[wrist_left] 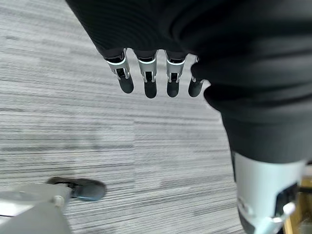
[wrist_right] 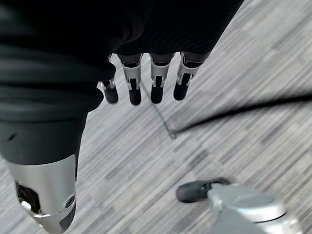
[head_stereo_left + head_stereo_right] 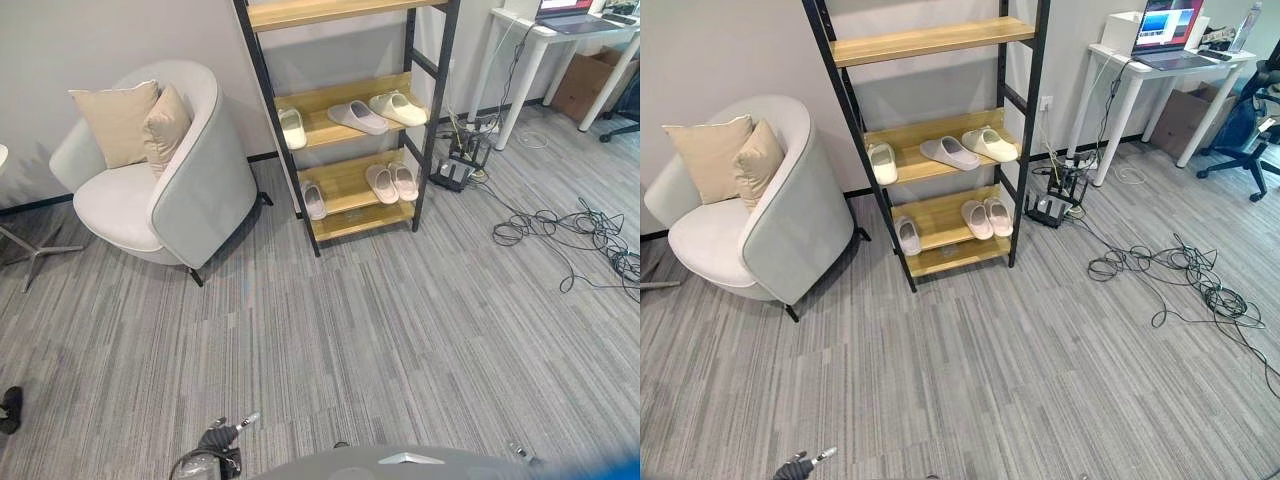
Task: Arrange the slippers neatly on the shoe rack.
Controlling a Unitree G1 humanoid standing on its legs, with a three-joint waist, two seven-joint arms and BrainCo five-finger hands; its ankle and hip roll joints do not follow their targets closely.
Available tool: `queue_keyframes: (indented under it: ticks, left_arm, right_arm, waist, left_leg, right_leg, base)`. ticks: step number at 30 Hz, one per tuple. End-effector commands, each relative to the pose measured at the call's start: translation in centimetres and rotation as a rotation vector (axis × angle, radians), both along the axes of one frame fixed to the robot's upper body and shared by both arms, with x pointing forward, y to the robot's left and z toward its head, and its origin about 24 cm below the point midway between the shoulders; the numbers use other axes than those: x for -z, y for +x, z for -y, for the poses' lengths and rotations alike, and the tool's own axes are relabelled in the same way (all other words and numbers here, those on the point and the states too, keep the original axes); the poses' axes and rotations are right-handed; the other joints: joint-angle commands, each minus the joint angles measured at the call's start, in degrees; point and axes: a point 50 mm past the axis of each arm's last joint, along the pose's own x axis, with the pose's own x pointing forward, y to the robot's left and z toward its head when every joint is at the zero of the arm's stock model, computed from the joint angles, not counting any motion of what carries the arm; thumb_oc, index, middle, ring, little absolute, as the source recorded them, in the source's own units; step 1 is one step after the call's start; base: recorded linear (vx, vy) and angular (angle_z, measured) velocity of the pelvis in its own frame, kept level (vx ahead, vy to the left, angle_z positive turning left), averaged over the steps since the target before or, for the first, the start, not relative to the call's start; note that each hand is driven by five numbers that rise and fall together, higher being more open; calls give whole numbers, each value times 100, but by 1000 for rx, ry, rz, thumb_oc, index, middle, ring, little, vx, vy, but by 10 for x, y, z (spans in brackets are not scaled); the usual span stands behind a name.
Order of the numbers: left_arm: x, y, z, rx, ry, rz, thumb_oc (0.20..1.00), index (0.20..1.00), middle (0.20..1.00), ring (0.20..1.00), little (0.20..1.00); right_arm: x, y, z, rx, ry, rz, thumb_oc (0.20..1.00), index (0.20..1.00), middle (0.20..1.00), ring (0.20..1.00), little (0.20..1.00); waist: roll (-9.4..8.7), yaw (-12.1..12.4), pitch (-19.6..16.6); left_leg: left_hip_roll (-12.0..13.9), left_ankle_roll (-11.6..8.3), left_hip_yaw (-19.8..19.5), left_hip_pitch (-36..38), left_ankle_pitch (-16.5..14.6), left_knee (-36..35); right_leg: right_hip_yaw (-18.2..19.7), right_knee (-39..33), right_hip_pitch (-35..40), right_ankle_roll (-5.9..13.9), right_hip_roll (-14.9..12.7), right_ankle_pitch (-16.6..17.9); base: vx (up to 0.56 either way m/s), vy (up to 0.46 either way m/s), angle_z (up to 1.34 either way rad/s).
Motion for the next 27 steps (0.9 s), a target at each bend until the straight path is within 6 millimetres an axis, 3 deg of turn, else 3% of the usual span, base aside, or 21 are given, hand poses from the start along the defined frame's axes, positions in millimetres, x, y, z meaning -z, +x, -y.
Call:
queue_keyframes:
  ticks: [1, 5, 7, 13, 15, 16, 17, 18, 19, 21, 22, 23, 27]
  left_arm:
    - [-3, 7, -7, 64, 57, -18, 1000, 1000, 1000, 1000, 1000]
    - [-2, 13, 0, 159, 69, -28, 1000, 1000, 1000, 1000, 1000]
    - [0, 18, 10, 226, 62, -37, 1000, 1000, 1000, 1000, 1000]
    - [-1, 33, 26, 382, 79, -24, 1000, 1000, 1000, 1000, 1000]
    - [0, 36, 31, 410, 73, -13, 1000, 1000, 1000, 1000, 1000]
    - [-1, 41, 33, 410, 67, 1, 1000, 1000, 1000, 1000, 1000]
    - [-1, 41, 33, 410, 68, 1, 1000, 1000, 1000, 1000, 1000]
    - [-2, 44, 32, 390, 67, 14, 1000, 1000, 1000, 1000, 1000]
    - [-3, 46, 32, 368, 61, 30, 1000, 1000, 1000, 1000, 1000]
    - [-4, 46, 31, 327, 66, 47, 1000, 1000, 1000, 1000, 1000]
    - [-4, 45, 29, 320, 70, 42, 1000, 1000, 1000, 1000, 1000]
    - [0, 30, 25, 287, 62, -14, 1000, 1000, 1000, 1000, 1000]
    - [4, -2, 8, 249, 85, -138, 1000, 1000, 1000, 1000, 1000]
  right_arm:
    - [0, 10, -1, -7, -13, 25, 1000, 1000, 1000, 1000, 1000]
    - [0, 15, -3, -21, -14, 38, 1000, 1000, 1000, 1000, 1000]
    - [-2, 26, -1, -55, -26, 66, 1000, 1000, 1000, 1000, 1000]
    - [-6, 47, 0, -202, -71, 72, 1000, 1000, 1000, 1000, 1000]
    - [-3, 48, -9, -271, -57, 54, 1000, 1000, 1000, 1000, 1000]
    - [0, 47, -16, -283, -37, 41, 1000, 1000, 1000, 1000, 1000]
    - [0, 47, -16, -283, -36, 41, 1000, 1000, 1000, 1000, 1000]
    - [2, 42, -19, -286, -24, 25, 1000, 1000, 1000, 1000, 1000]
    - [2, 39, -18, -287, -22, 16, 1000, 1000, 1000, 1000, 1000]
    - [3, 43, -24, -303, -16, 36, 1000, 1000, 1000, 1000, 1000]
    - [3, 49, -26, -315, -15, 53, 1000, 1000, 1000, 1000, 1000]
    - [3, 53, -30, -341, -11, 57, 1000, 1000, 1000, 1000, 1000]
    - [5, 53, -36, -356, 6, 58, 1000, 1000, 1000, 1000, 1000]
  waist:
    - [-210, -52, -80]
    - [-228, -95, -45]
    - [-255, -145, 39]
    - [-235, -217, 311]
    - [-337, -197, 463]
    - [-483, -124, 580]
    - [-481, -127, 577]
    - [-556, -77, 611]
    - [-581, -18, 640]
    - [-632, 162, 632]
    - [-645, 230, 639]
    - [-647, 287, 561]
    - [-786, 327, 359]
  left_leg:
    - [28, -331, -208, -177, -180, 8]
    - [51, -352, -195, -222, -168, 8]
    - [100, -368, -184, -172, -163, 8]
    - [282, -370, -181, -183, -114, 8]
    - [353, -368, -99, -460, -354, 734]
    - [339, -450, 12, -829, -464, 1498]
    - [342, -450, 8, -850, -480, 1530]
    - [360, -430, 157, -1046, -407, 2027]
    - [303, -397, 192, -1281, -364, 2208]
    - [132, -379, 248, -1807, -207, 1755]
    - [134, -423, 246, -1918, -29, 1575]
    - [170, -403, 235, -1770, 54, 1253]
    - [73, -269, 193, -1521, 1, 1135]
  right_leg:
    - [-94, 57, -107, 594, -364, 106]
    - [-123, 57, -125, 584, -355, 111]
    - [-147, 57, -44, 524, -309, 81]
    - [-157, 714, -418, 366, -191, -193]
    - [-19, 958, -502, 269, -185, -369]
    - [-5, 972, -449, 177, -213, -410]
    - [-9, 974, -455, 177, -210, -411]
    - [-37, 902, -341, 121, -221, -420]
    - [-60, 823, -234, 131, -227, -423]
    - [-46, 671, -15, 191, -159, -480]
    - [6, 630, 65, 209, -115, -504]
    - [67, 607, 146, 229, -50, -552]
    - [190, 739, 225, 338, -127, -570]
  base:
    - [-14, -34, 0]
    - [8, -68, 2]
    - [53, -147, 3]
    - [1, -107, 4]
    - [37, -207, -3]
    - [19, -154, -4]
    - [90, -165, 0]
    - [98, -77, -2]
    - [228, -76, 8]
    - [228, 0, 21]
    - [278, 91, 13]
    - [303, 121, -11]
    - [268, 128, -64]
